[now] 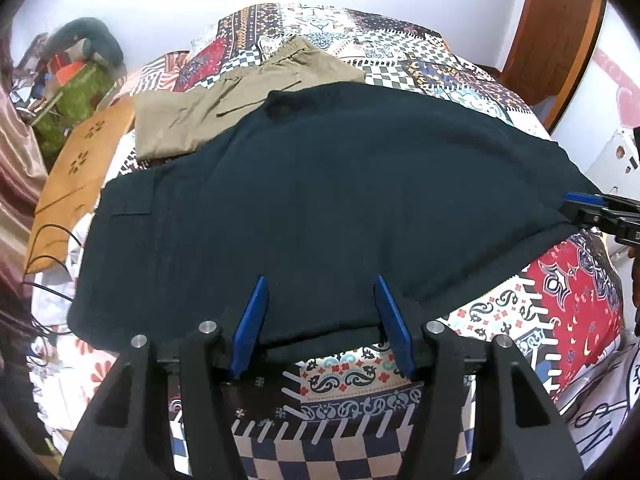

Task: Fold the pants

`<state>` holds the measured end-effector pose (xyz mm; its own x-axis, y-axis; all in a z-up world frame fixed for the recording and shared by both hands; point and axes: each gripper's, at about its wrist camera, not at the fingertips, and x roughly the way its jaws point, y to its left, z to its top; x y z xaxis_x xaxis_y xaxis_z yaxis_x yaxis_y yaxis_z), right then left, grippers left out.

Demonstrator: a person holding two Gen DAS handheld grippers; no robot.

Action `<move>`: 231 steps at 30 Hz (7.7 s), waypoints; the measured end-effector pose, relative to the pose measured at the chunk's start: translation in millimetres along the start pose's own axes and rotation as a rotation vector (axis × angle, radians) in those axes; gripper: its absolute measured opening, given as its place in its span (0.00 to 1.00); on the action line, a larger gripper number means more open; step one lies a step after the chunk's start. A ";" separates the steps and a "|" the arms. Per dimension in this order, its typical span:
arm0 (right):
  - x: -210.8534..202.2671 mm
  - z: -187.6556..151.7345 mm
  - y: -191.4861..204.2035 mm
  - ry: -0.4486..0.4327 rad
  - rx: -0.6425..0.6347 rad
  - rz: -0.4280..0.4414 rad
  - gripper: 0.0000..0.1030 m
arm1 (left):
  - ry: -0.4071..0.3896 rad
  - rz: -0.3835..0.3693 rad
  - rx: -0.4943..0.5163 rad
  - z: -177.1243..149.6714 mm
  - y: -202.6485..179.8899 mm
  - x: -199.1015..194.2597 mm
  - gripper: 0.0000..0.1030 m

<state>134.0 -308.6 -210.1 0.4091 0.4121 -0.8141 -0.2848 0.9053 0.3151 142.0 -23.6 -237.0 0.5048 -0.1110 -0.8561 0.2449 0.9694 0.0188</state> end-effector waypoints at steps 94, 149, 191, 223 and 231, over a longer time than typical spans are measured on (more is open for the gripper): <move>-56.4 -17.7 -70.3 -0.112 0.155 -0.146 0.39 | -0.022 -0.053 0.211 43.3 -107.9 18.0 0.76; -9.1 -12.5 -33.0 -0.017 0.053 -0.100 0.41 | -0.010 -0.101 0.106 38.7 -69.4 35.5 0.40; -54.8 -71.1 -118.6 -0.118 0.511 -0.028 0.54 | 0.022 -0.162 0.274 76.5 -179.6 60.0 0.76; -77.3 -21.8 -106.7 -0.388 0.430 -0.046 0.13 | -0.012 -0.184 0.256 77.8 -173.2 49.9 0.80; -100.7 15.7 -76.4 -0.478 0.334 -0.049 0.12 | -0.120 -0.152 0.156 84.5 -117.3 11.4 0.80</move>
<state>128.1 -417.6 -144.6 0.7825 0.2994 -0.5459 0.0012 0.8761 0.4821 189.0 -157.1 -205.3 0.5447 -0.2870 -0.7880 0.4453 0.8952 -0.0182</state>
